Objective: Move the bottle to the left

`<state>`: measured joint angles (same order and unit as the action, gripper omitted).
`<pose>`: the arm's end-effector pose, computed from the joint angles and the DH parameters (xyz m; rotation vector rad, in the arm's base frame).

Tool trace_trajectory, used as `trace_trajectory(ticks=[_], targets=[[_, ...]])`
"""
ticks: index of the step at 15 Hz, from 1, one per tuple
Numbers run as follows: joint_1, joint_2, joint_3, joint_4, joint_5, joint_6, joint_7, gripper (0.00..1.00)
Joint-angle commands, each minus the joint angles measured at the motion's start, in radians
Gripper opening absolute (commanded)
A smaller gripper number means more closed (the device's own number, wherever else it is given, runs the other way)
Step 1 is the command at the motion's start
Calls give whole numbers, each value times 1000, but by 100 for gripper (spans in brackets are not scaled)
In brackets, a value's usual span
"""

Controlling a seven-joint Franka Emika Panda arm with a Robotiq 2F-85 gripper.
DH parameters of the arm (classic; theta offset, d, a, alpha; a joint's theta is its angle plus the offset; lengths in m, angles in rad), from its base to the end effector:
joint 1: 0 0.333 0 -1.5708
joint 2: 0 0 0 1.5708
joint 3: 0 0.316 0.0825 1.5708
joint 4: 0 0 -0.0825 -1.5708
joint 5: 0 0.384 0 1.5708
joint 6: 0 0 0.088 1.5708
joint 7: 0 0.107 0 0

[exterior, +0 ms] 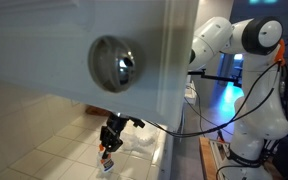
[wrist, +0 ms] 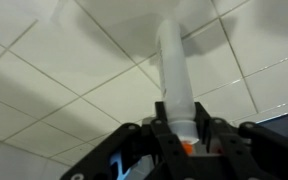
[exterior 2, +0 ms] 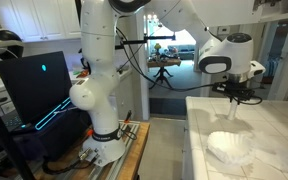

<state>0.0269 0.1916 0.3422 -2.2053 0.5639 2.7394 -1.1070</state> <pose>0.5463 0.1854 0.3307 -2.5172 -1.3331 -0.6359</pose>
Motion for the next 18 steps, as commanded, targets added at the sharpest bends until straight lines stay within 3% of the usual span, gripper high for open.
trace_trajectory(ticks=[1,9,13,18], targets=[[30,4,-1,31,-83,-105,-64,8],[115,25,19,112,-178,-217,-145,8],[123,47,36,159,-131,-230,-207,8],[107,112,81,214,38,-220,-292,8]])
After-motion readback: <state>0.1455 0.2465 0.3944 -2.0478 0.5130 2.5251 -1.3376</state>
